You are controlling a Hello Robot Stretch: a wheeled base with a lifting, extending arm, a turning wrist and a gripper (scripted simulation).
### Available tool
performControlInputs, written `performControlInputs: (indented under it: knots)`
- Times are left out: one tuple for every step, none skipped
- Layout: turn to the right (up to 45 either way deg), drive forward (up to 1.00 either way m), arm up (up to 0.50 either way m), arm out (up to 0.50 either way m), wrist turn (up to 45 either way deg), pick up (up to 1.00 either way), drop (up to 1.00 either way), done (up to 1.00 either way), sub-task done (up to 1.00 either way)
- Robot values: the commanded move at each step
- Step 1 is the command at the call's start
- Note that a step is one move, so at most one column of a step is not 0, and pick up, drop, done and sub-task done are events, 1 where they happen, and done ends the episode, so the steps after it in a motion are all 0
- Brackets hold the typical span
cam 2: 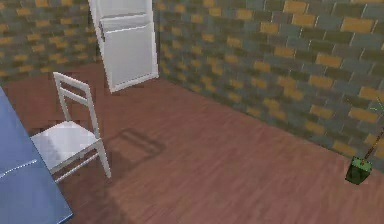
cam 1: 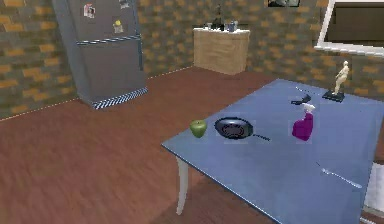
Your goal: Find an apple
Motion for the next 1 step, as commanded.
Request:
performControlInputs:
  knots:
    - [0.0,0.0,0.0,0.0,0.0,0.0,0.0,1.0,0.0]
